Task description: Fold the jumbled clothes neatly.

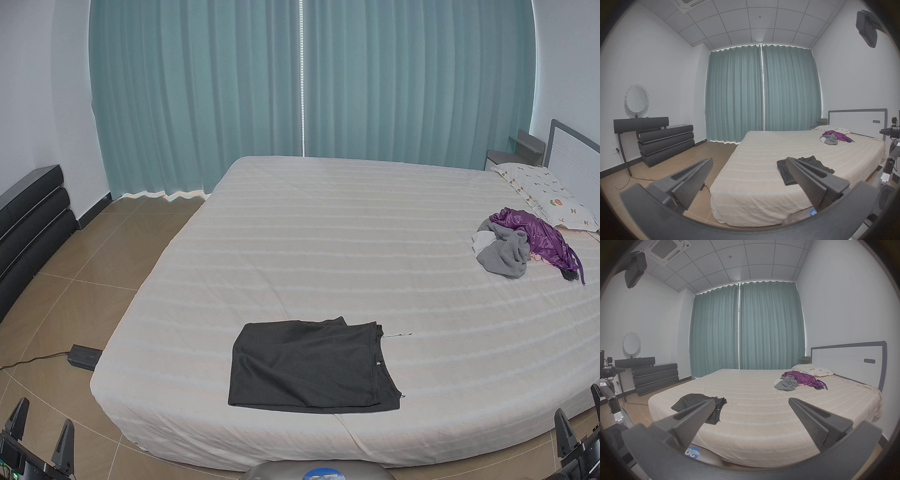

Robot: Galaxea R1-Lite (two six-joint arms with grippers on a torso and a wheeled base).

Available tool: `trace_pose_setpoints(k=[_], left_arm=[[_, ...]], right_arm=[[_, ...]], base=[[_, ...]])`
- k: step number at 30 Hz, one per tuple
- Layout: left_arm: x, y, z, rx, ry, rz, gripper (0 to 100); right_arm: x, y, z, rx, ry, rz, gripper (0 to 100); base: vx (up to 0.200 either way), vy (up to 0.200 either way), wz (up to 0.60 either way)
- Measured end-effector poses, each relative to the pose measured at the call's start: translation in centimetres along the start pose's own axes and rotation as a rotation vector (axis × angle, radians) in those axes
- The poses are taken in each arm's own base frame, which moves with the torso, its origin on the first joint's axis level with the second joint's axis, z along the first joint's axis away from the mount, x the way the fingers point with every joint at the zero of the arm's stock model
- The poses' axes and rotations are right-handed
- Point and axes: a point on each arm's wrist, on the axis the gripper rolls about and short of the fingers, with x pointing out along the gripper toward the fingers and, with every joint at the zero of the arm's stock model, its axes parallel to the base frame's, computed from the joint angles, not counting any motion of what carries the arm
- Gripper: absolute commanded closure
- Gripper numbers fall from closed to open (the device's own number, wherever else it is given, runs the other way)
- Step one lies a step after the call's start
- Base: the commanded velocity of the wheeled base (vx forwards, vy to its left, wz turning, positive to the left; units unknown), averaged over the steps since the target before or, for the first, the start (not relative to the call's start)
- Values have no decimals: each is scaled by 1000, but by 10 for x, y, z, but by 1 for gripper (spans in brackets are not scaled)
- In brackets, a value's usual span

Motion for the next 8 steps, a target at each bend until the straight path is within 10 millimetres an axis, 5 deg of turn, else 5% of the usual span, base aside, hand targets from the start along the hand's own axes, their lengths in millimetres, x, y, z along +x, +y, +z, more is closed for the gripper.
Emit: trace_pose_setpoints(k=[8], left_arm=[[0, 0, 0, 0, 0, -1, 0]], right_arm=[[0, 0, 0, 0, 1, 1, 0]], base=[[0, 0, 0]])
